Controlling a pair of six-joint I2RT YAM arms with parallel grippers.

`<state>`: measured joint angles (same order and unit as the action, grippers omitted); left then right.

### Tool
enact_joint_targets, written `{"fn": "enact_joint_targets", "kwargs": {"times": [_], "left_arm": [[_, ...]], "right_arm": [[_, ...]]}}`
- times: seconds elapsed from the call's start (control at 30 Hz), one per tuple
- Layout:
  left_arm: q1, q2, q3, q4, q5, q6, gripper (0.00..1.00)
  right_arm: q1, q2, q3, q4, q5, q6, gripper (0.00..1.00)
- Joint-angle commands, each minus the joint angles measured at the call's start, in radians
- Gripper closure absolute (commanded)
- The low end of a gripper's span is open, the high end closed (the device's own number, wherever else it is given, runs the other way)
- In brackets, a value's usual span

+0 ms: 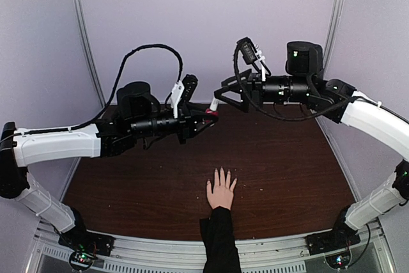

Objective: Paint the nails
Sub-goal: Unscrew the nail polish bottle cap from the nail polish bottle.

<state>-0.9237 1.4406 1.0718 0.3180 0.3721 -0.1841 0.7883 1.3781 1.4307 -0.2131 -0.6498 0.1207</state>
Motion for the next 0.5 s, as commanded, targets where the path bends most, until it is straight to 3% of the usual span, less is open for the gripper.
{"fn": "enact_joint_targets", "kwargs": {"times": [0.0,0.47], "left_arm": [[0.003,-0.016,-0.009,0.056,-0.132,-0.024,1.0],[0.001,0.009,-0.031,0.088,-0.329,-0.027,1.0]], "right_arm": [[-0.004,0.041,-0.004,0.015,0.133,0.091,0.31],[-0.005,0.168,0.034,0.095,0.17,0.239,0.47]]}}
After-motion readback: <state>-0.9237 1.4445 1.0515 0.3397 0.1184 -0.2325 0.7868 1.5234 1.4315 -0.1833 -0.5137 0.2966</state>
